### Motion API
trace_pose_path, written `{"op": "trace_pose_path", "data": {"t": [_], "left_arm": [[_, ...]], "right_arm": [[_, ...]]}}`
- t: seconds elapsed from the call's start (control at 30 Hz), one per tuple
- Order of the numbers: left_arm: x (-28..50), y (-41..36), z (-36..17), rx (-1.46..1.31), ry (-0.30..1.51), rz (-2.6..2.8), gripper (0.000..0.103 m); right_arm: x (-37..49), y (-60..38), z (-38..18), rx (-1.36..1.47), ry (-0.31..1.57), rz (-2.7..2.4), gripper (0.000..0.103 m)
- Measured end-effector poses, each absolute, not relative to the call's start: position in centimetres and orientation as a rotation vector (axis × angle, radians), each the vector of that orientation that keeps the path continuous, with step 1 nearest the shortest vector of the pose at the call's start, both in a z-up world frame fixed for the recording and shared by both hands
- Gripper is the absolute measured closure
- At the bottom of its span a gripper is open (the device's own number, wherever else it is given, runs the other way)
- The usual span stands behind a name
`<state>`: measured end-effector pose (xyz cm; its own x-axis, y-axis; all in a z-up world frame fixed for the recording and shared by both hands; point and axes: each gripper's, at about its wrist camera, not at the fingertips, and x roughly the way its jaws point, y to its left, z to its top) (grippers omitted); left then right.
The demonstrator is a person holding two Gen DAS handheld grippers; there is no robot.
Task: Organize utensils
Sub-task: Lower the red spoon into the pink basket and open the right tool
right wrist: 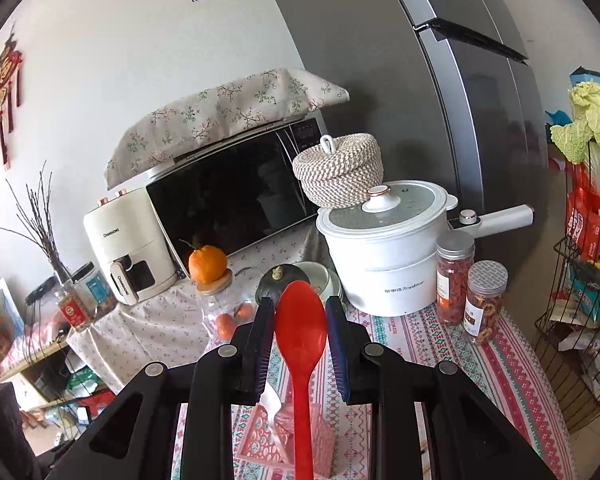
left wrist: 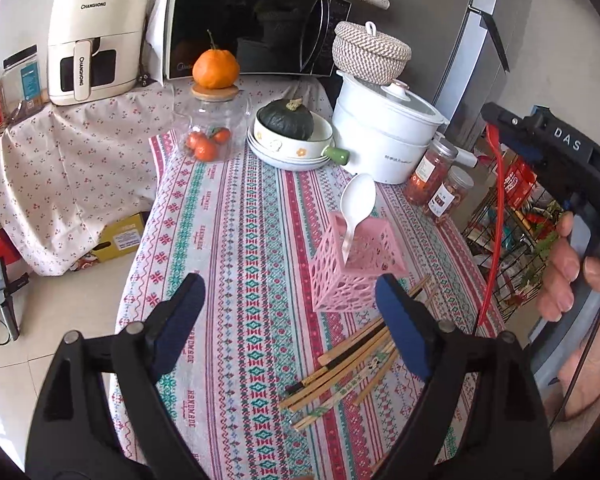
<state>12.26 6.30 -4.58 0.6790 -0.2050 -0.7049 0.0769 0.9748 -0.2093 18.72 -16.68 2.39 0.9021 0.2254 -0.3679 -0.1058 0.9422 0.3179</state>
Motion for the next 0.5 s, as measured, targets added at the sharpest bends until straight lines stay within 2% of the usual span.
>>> {"op": "trace_pose_path", "data": {"t": [0.2, 0.5], "left_arm": [[12.3, 7.7, -6.9, -0.137, 0.962, -0.119, 0.015], [12.4, 8.9, -7.3, -0.086, 0.956, -0.132, 0.015]], "right_arm": [[18.6, -14.1, 3.2, 0.271, 0.279, 0.118, 0.077], [21.4, -11.2, 1.8, 0.252, 0.124, -0.012, 0.077]]}}
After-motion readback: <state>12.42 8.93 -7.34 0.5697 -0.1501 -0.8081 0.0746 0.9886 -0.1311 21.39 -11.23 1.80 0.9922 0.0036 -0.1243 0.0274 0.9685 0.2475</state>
